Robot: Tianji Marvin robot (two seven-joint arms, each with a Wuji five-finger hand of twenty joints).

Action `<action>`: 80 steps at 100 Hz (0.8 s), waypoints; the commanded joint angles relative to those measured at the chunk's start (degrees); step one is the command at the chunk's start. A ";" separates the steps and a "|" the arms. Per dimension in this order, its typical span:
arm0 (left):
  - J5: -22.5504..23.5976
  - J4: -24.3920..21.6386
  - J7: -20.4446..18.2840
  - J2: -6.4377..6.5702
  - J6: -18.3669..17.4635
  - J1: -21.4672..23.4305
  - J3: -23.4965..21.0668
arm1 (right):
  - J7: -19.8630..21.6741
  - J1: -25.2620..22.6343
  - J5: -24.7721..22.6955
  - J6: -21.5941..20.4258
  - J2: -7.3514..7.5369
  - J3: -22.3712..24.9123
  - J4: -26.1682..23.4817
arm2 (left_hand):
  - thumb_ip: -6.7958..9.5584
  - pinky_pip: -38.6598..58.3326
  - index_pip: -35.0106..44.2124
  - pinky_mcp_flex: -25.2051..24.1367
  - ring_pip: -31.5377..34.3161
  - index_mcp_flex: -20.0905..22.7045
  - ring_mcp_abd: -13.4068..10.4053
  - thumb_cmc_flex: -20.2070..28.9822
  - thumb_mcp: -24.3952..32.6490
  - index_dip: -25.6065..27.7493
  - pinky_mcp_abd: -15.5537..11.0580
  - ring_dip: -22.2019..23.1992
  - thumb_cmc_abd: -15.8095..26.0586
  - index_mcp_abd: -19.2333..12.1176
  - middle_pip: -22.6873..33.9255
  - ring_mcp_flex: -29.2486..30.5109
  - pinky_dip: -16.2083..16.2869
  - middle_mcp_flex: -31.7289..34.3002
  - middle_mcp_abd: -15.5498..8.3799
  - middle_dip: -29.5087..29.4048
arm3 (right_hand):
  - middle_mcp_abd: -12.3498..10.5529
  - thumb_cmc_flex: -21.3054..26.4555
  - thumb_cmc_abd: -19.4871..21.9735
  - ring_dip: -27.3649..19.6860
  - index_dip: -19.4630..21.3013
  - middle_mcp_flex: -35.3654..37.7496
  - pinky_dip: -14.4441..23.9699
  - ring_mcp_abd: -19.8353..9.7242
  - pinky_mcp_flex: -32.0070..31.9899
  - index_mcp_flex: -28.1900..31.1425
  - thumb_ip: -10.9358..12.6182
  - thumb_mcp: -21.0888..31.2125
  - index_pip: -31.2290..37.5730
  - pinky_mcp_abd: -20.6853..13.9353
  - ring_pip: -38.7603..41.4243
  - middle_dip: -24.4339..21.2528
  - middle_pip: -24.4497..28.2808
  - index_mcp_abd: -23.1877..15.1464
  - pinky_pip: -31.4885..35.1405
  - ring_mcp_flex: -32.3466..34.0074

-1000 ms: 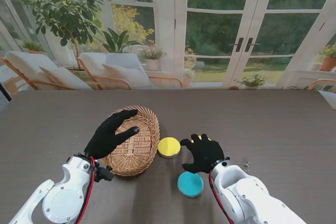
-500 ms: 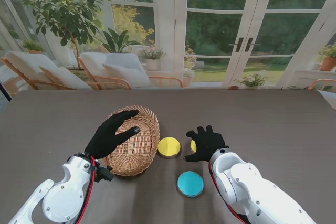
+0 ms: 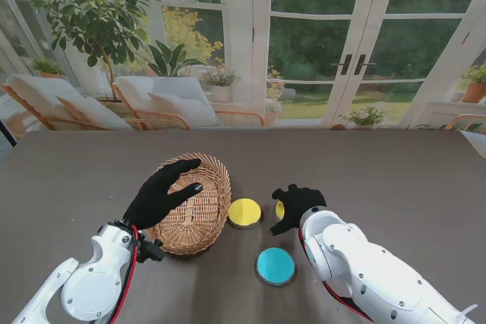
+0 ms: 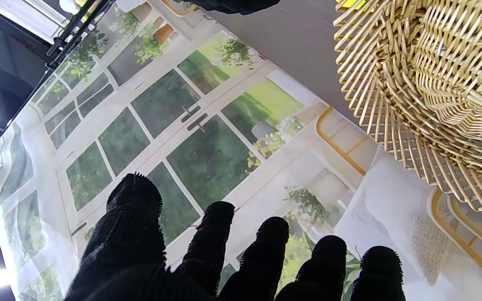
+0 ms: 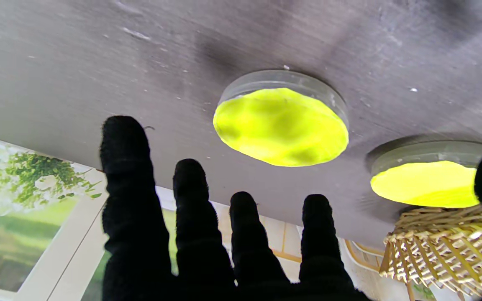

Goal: Stack culture dishes into a storage basket

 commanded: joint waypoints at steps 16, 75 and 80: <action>-0.23 -0.03 -1.02 -0.09 0.27 0.12 0.04 | 1.31 2.90 0.58 1.91 -0.11 -3.01 2.73 | 0.81 -1.65 -0.98 -0.41 -0.69 -0.94 -0.50 -0.56 -0.91 -0.19 -1.69 -0.47 2.76 0.10 0.15 -0.85 -0.57 0.44 -0.05 0.14 | 1.65 -1.55 -3.95 2.33 0.99 -0.17 4.83 0.01 -24.33 -0.31 -0.35 4.10 -1.57 2.38 2.86 0.40 -0.16 -0.49 4.13 2.30; -0.56 0.27 -1.50 -0.03 0.47 -0.20 0.15 | -0.97 10.65 6.73 6.30 -0.98 -11.85 10.40 | 0.80 -1.63 -0.98 -0.38 -0.68 -0.96 -0.49 -0.63 -0.92 -0.18 -1.71 -0.46 2.78 0.06 0.13 -0.88 -0.56 0.38 -0.05 0.18 | 2.14 -0.34 -4.57 4.59 2.63 -0.74 6.92 -0.01 -22.18 -1.28 0.18 4.33 -0.73 1.99 6.95 0.87 1.14 0.38 7.04 4.20; -0.59 0.30 -1.56 -0.02 0.49 -0.24 0.16 | -1.58 11.00 7.32 6.59 -1.15 -12.41 11.03 | 0.81 -1.62 -0.94 -0.36 -0.69 -0.88 -0.45 -0.60 -0.91 -0.17 -1.66 -0.46 2.75 0.08 0.15 -0.88 -0.56 0.42 -0.11 0.18 | 2.12 -0.22 -4.57 4.71 2.73 -0.36 6.98 -0.03 -21.96 -1.08 0.20 4.34 -0.49 2.04 7.26 0.97 1.40 0.34 7.24 4.62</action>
